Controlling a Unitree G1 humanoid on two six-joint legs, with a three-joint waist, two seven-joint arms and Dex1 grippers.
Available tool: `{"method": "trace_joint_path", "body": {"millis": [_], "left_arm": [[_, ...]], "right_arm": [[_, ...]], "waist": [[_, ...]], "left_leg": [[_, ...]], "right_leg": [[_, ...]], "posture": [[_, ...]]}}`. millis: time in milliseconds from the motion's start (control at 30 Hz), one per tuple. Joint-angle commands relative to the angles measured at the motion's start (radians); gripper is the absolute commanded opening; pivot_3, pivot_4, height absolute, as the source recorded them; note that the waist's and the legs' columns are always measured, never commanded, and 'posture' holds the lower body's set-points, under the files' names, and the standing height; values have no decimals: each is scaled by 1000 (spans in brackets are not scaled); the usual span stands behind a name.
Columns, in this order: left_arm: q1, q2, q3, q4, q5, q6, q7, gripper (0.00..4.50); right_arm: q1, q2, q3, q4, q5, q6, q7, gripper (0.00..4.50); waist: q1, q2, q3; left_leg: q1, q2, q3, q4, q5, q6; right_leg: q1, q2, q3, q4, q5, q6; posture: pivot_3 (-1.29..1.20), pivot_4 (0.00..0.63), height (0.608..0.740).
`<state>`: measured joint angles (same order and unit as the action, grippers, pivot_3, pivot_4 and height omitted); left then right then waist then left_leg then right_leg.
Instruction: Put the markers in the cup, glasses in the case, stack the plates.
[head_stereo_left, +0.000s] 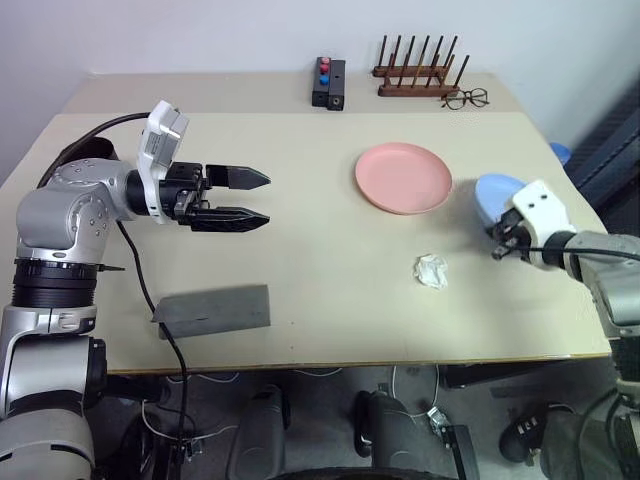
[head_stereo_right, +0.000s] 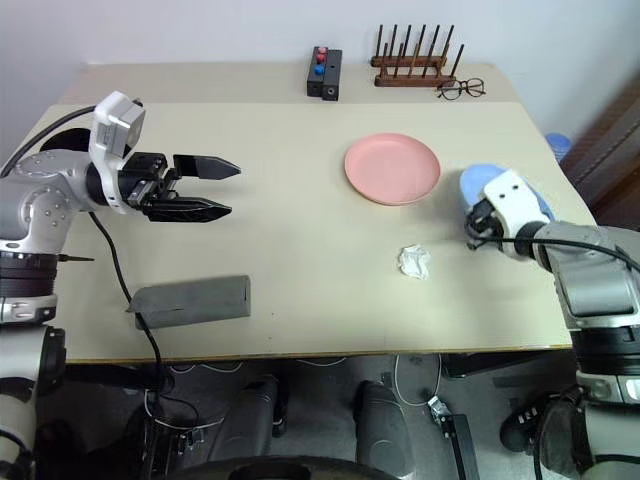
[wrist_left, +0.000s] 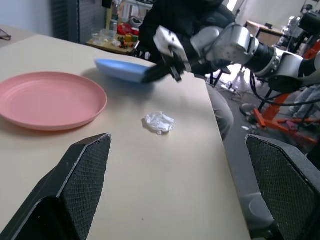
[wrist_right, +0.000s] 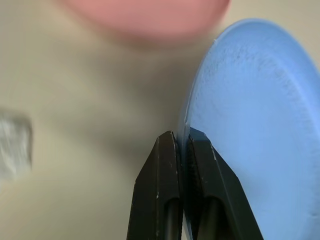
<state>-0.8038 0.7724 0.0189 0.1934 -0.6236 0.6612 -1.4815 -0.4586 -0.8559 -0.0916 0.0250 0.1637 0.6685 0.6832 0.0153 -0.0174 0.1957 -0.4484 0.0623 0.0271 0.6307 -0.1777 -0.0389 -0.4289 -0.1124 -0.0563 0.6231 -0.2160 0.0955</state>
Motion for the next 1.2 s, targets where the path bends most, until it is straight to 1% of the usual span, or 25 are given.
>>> {"method": "trace_joint_path", "body": {"millis": [33, 133, 267, 333, 400, 467, 567, 733, 833, 867, 900, 933, 1067, 1133, 1200], "left_arm": [[-22, -7, 28, -14, -16, -8, 4, 4500], [-22, -14, 31, -15, -17, -5, 11, 4500], [-16, -17, 36, -24, -19, -2, 19, 4500], [-9, -17, 43, -32, -23, 1, 28, 4500], [-1, -16, 49, -43, -27, 4, 35, 4500], [17, -10, 57, -63, -28, 6, 45, 4500], [36, -1, 73, -89, -42, 22, 58, 4500], [64, 15, 92, -116, -55, 39, 76, 4500], [69, 16, 92, -119, -58, 36, 80, 4500], [68, 15, 90, -117, -59, 36, 81, 4500], [66, 14, 89, -115, -60, 36, 82, 4500], [63, 12, 86, -113, -61, 36, 82, 4500], [50, 12, 75, -102, -67, 52, 75, 4500], [48, 12, 74, -100, -66, 53, 72, 4500], [49, 13, 75, -101, -67, 56, 71, 4500]], "right_arm": [[-92, 51, -5, -45, 20, -59, -10, 37], [-165, 115, 44, 11, -16, -104, -35, 37], [-283, 226, 157, 111, -73, -215, -33, 37], [-340, 287, 197, 192, -91, -269, -29, 37], [-376, 324, 218, 265, -108, -316, -28, 37], [-399, 360, 244, 343, -136, -359, -44, 37], [-410, 382, 282, 421, -194, -433, -61, 37], [-430, 390, 287, 498, -224, -478, -55, 37], [-435, 394, 271, 511, -211, -476, -31, 1018], [-434, 397, 267, 509, -210, -476, -34, 1424], [-434, 400, 263, 506, -209, -474, -37, 1996], [-431, 399, 265, 497, -210, -474, -32, 2442], [-424, 394, 232, 438, -181, -441, -26, 4483], [-408, 387, 170, 347, -103, -374, 2, 4483], [-373, 369, 95, 215, -2, -260, 38, 4483]], "waist": [[-4, 0, 0], [-10, 0, 0], [-17, 0, 0], [-25, 0, 0], [-28, 0, 0], [-26, 0, 0], [-27, 0, 0], [-29, 0, 0], [-29, 0, 0], [-29, 0, 0], [-30, 0, 0], [-30, 0, 0], [-29, 0, 0], [-29, 1, 0], [-28, 1, 0]], "left_leg": [[0, 0, 0, 0, 0, 0], [0, 0, 0, 0, 0, 0], [0, 0, 0, 0, 0, 0], [0, 0, 0, 0, 0, 0], [0, 0, 0, -1, 0, 0], [0, 0, 0, -1, 0, 0], [0, 0, 0, -1, 0, 0], [0, 0, 0, -1, 0, 0], [0, 0, 0, -1, 0, 0], [0, 0, 0, -1, 0, 0], [0, 0, 0, -1, 0, 0], [0, 0, 0, -1, 0, 0], [0, 0, 0, -1, 0, 0], [0, 0, 0, -1, 0, 0], [0, 0, 0, -1, 0, 0]], "right_leg": [[0, 0, 0, 0, 0, 0], [0, 0, 0, 0, 0, 0], [-1, 0, 0, 1, 0, 0], [-1, 0, 0, 2, 0, 1], [-1, 0, 0, 2, 0, 1], [-1, 0, 0, 3, 1, 4], [-1, 0, 0, 3, 1, 5], [-1, 0, 0, 4, 1, 5], [-1, 0, 0, 4, 1, 5], [-1, 0, 0, 4, 1, 5], [-1, 0, 0, 4, 1, 5], [-1, 0, 0, 5, 1, 5], [-1, 0, 0, 5, 1, 5], [-1, 0, 0, 5, 1, 5], [-1, 0, 0, 5, 1, 6]], "posture": [[0, 150, 740], [0, 150, 740], [0, 150, 740], [0, 150, 740], [0, 150, 740], [0, 150, 740], [0, 150, 740], [0, 150, 740], [0, 150, 740], [0, 150, 740], [0, 150, 740], [0, 150, 740], [0, 150, 740], [0, 150, 740], [0, 150, 740]]}}
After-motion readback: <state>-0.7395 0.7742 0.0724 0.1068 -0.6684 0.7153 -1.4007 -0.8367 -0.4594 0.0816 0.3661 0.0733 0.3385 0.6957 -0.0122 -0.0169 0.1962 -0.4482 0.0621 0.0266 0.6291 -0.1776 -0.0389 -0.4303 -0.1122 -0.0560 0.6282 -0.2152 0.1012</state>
